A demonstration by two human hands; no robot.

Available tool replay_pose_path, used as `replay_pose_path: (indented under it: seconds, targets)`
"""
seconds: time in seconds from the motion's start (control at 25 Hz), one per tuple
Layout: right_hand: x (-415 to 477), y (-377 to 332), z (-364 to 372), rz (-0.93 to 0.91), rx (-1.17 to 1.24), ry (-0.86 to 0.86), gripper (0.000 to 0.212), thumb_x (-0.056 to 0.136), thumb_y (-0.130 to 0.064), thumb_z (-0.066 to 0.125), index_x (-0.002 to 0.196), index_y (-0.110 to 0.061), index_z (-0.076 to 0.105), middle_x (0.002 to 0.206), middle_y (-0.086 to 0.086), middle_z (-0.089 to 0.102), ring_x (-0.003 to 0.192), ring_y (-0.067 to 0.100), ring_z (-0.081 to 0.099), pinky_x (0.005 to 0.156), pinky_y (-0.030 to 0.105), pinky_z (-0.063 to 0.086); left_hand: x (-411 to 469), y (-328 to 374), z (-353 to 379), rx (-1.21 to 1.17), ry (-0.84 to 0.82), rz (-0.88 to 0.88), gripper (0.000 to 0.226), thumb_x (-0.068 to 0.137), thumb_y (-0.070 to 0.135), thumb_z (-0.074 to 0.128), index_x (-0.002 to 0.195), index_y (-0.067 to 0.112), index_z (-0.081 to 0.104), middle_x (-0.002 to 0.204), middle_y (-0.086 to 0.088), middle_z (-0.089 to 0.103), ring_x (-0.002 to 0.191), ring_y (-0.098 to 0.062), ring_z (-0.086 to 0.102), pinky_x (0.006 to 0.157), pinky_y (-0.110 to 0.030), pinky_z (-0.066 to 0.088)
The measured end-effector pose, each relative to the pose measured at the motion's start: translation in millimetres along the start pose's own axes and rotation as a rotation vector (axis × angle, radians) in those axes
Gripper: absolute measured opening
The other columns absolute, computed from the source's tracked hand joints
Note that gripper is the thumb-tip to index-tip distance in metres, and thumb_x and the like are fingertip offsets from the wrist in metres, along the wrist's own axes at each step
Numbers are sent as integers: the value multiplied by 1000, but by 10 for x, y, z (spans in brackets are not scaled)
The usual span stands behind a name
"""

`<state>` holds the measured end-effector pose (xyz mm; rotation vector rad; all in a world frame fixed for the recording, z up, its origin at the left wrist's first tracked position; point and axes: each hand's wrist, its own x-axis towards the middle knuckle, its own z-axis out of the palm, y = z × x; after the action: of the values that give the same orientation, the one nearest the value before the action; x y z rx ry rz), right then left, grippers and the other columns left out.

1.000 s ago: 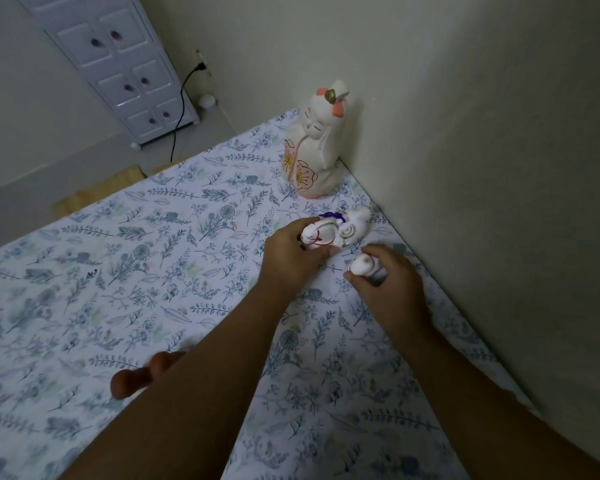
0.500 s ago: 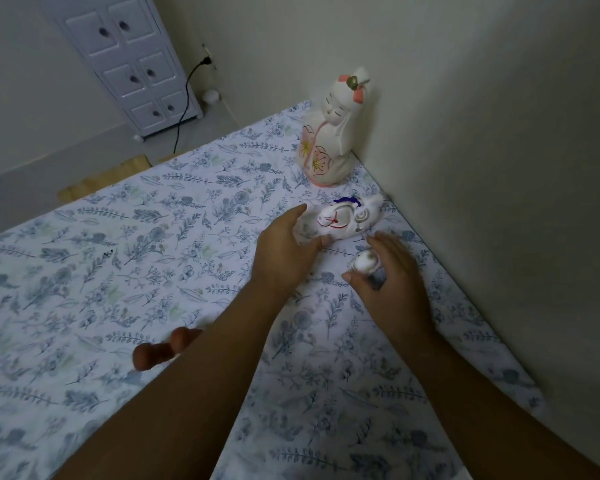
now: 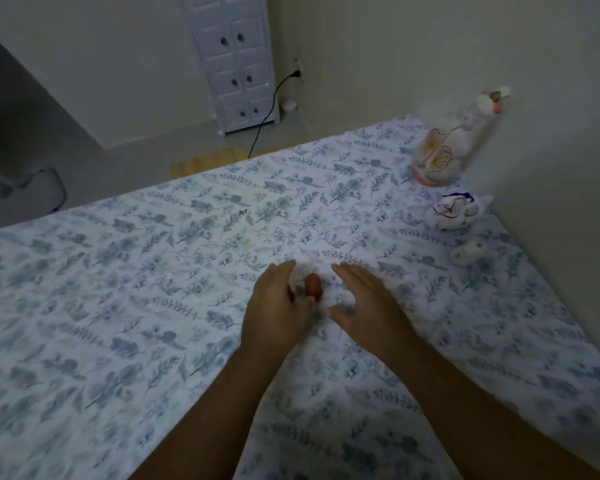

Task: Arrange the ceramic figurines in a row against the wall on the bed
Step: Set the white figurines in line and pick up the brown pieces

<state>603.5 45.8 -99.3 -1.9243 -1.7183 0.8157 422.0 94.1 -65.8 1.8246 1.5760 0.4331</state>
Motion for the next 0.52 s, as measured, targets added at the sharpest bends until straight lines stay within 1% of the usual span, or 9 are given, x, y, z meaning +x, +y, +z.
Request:
replay_pose_path:
  seconds: [0.04,0.12,0.2,0.24,0.28,0.36,0.4,0.48,0.52]
  targets:
    - [68,-59,86,22,41,-36,75,86,-28,74,152,-29,38,157,-7,37,147,12,25,113,24,20,33,-89,-27,9,-5,2,61,85,21,71,143,12,52,140,-8,57,128,-26,53,107,-40,44]
    - [221,-151,242,45,128,-52,71,84,-16,77,147,-26,46,150,-3,47,140,16,40,107,21,31,125,-240,-45,22,-53,21,47,85,14,69,131,8,62,127,-10,64,118,-25,58,100,-38,47]
    - [318,-209,354,45,169,1,55,84,-10,78,134,-24,58,132,-1,64,120,16,59,95,19,44,206,-329,-30,31,-78,13,27,82,10,73,109,9,70,101,-6,71,94,-23,64,85,-39,53]
    - [331,-218,390,58,184,42,48,84,-11,78,127,-25,62,121,-2,68,109,13,64,89,19,49,231,-362,-17,12,-70,8,23,80,10,76,102,11,70,91,-1,70,84,-18,63,76,-34,53]
    - [314,-206,407,85,214,84,43,84,-14,78,122,-29,63,112,-5,70,101,10,66,84,18,52,237,-379,2,-15,-62,8,26,79,13,78,103,15,69,86,6,68,78,-12,61,71,-25,51]
    - [203,-123,364,144,291,164,42,84,-20,78,118,-38,60,102,-12,68,93,3,65,78,12,51,202,-320,54,-74,-69,33,35,78,17,80,109,25,65,82,17,66,76,0,62,69,-14,50]
    - [125,-51,303,164,320,207,44,83,-22,79,117,-40,58,100,-16,67,94,1,64,77,10,50,185,-247,103,-102,-81,64,33,78,16,79,105,27,63,82,16,67,78,0,65,71,-17,54]
    - [-68,186,104,207,372,307,44,81,-19,81,114,-39,59,102,-15,68,97,2,65,80,16,54,195,-24,278,-140,-122,153,27,78,11,77,98,24,64,87,10,71,83,-8,68,77,-27,59]
    - [-170,333,-28,241,392,363,43,81,-17,81,113,-38,61,103,-13,69,96,1,67,82,20,57,210,124,394,-137,-138,202,26,78,9,77,98,22,67,91,8,72,86,-9,68,79,-25,58]
